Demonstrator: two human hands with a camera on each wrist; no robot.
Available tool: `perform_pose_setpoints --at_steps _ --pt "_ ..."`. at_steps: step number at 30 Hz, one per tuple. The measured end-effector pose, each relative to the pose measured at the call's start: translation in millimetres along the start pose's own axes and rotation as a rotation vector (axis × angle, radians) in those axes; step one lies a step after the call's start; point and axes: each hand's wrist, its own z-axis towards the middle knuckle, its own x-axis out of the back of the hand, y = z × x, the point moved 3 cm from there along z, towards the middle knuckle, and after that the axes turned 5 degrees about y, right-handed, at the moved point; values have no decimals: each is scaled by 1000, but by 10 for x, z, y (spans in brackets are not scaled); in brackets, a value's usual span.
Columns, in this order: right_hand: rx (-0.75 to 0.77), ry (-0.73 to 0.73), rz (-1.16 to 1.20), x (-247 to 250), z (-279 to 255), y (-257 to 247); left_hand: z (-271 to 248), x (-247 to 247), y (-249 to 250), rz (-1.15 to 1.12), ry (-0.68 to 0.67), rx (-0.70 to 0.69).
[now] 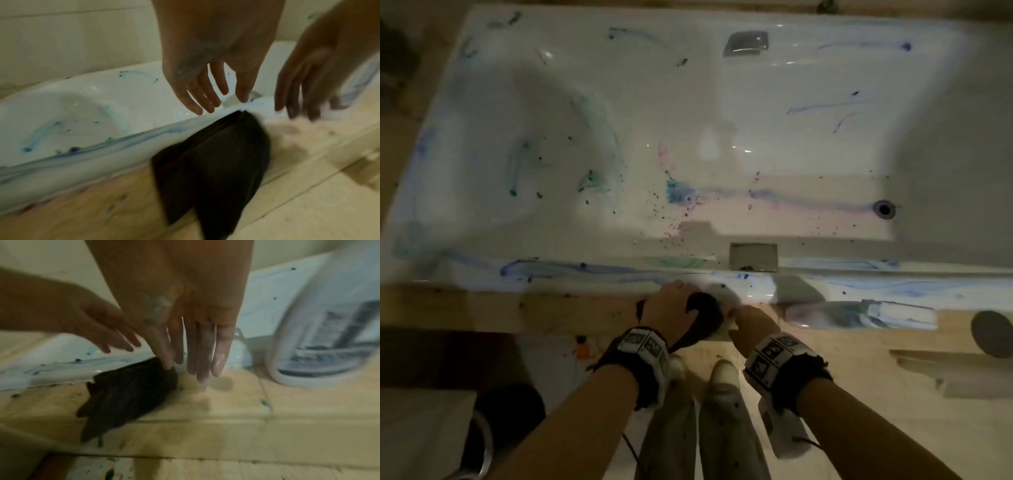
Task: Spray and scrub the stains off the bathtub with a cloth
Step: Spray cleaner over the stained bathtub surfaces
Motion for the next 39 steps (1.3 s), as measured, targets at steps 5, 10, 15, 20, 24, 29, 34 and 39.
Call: perform_pose_setpoints --at_steps 5,10,15,20,24,29,34,39 --pt "-267 -37 90 -56 -169 696 135 213 977 -260 103 -248" --pt "-540 83 179 105 -385 1371 280 65 1631 -185 -60 -422" --pt "-553 284 361 250 -479 1579 291 -227 1867 -223 -146 -369" --pt "-503 260 426 288 -452 1576 367 -407 1928 -372 -126 -239" --pt "-440 275 467 303 -454 1601 440 -425 1895 -415 -108 -216" --pt "-272 281 599 448 -440 1527 418 -271 1821 -360 -115 -246" --pt "-109 87 828 662 -348 1283 351 92 1393 -736 -162 -27" --pt "15 60 776 907 -258 682 197 224 1010 -1282 57 357"
